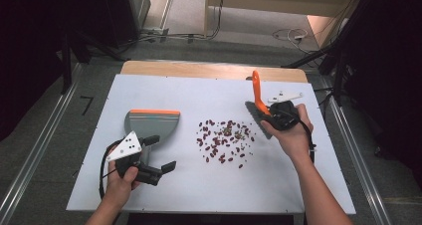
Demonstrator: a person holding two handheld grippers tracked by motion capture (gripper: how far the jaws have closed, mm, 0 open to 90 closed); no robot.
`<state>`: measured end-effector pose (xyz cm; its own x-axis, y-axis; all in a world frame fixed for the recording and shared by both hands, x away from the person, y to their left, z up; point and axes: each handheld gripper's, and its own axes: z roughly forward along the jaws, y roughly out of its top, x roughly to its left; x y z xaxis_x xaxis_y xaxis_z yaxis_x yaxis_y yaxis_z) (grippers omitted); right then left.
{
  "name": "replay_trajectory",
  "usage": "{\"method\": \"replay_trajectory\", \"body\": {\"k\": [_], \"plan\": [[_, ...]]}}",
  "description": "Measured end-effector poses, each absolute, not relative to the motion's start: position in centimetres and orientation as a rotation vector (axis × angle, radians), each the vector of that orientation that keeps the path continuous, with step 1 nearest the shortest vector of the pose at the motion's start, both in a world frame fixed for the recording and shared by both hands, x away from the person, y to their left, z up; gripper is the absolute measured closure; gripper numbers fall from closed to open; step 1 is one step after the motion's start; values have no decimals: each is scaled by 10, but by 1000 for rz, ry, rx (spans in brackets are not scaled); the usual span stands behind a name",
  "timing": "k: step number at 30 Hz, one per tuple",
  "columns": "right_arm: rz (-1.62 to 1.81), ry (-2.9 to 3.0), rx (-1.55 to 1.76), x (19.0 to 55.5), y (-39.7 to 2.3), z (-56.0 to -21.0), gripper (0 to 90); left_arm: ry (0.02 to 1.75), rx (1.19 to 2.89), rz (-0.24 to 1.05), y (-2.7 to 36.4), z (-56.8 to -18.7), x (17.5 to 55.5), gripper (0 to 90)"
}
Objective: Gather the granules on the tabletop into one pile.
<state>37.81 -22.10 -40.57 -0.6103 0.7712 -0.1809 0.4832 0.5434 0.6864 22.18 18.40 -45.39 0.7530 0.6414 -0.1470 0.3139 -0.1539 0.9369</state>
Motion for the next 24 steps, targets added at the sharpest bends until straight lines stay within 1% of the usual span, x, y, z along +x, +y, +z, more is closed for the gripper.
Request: {"method": "replay_trajectory", "body": {"k": [8,10,12,18,24], "plan": [[604,2307,1019,397,-209,-416,688,804,1723,358,196,-456,218,0],[467,2313,980,402,-197,-428,688,810,1724,367,198,-457,219,0],[408,2330,962,404,-190,-437,687,815,1711,365,201,-457,219,0],[374,2397,954,406,-169,-444,690,828,1692,368,207,-458,219,0],[385,2447,962,404,-162,-446,690,801,1704,363,204,-460,220,0]]}}
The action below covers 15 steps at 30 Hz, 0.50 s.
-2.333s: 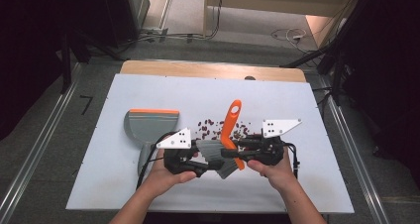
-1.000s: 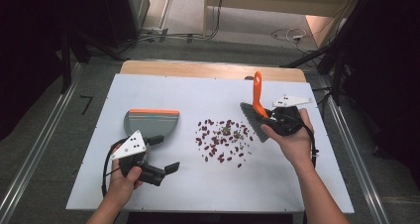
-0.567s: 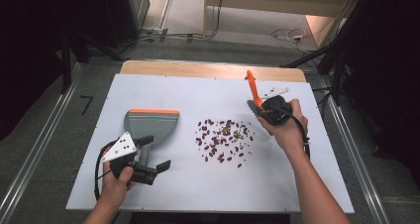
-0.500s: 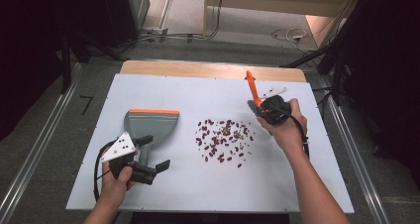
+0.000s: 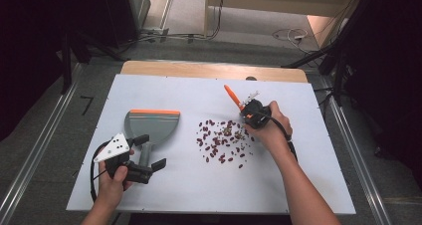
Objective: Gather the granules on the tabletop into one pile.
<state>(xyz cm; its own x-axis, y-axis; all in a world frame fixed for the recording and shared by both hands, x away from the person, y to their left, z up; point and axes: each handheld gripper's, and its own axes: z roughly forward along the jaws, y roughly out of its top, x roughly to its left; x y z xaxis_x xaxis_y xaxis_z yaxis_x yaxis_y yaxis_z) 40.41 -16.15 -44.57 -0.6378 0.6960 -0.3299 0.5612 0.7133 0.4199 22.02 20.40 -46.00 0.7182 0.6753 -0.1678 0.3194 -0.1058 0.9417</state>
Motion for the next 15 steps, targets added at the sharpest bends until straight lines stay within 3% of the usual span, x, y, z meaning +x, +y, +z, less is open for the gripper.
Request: {"method": "replay_trajectory", "body": {"k": [15], "plan": [[435,2481,960,385,-145,-447,687,803,1700,362,207,-465,223,0]]}}
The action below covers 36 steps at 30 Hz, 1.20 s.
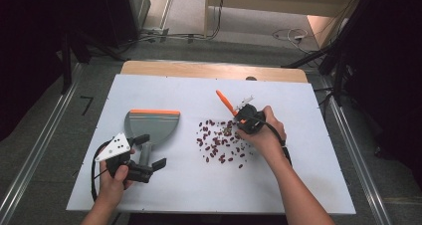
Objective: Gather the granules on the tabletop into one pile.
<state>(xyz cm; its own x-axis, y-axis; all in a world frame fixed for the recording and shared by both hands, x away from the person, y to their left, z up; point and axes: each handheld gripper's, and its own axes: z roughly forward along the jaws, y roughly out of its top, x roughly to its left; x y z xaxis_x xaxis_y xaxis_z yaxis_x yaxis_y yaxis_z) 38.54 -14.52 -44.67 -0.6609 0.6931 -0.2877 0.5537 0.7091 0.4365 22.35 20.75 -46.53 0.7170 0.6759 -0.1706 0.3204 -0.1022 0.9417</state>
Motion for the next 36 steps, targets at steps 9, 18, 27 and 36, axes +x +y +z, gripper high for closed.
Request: {"method": "replay_trajectory", "body": {"k": [9,18,27,36], "plan": [[418,2472,919,372,-135,-449,687,817,1693,354,209,-468,226,0],[417,2498,827,362,-128,-447,688,838,1671,349,215,-468,228,0],[570,2455,730,372,-138,-421,688,850,1671,353,216,-469,228,0],[584,2518,530,404,-110,-422,688,855,1668,344,217,-471,228,0]]}}
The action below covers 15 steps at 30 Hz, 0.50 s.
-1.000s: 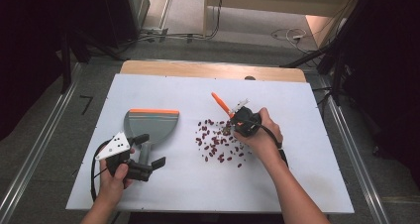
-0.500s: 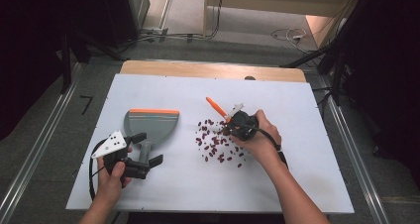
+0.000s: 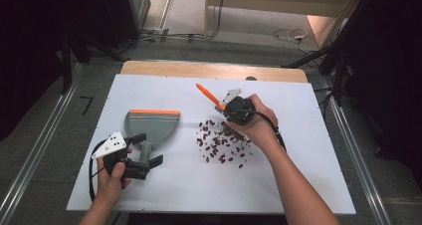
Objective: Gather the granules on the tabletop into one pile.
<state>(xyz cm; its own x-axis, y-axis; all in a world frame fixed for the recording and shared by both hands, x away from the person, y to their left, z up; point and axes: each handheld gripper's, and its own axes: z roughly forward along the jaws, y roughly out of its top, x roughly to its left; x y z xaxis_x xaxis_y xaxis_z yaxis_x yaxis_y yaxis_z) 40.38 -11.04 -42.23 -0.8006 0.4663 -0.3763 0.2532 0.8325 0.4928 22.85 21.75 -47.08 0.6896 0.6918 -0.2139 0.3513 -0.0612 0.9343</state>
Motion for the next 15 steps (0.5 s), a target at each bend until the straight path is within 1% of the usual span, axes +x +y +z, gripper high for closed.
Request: {"method": "replay_trajectory", "body": {"k": [2,8,15], "plan": [[541,2500,368,411,-106,-429,688,857,1670,341,218,-472,229,0],[484,2545,325,423,-93,-445,688,863,1674,341,220,-473,229,0],[510,2635,321,405,-91,-449,688,862,1672,338,219,-473,229,0]]}}
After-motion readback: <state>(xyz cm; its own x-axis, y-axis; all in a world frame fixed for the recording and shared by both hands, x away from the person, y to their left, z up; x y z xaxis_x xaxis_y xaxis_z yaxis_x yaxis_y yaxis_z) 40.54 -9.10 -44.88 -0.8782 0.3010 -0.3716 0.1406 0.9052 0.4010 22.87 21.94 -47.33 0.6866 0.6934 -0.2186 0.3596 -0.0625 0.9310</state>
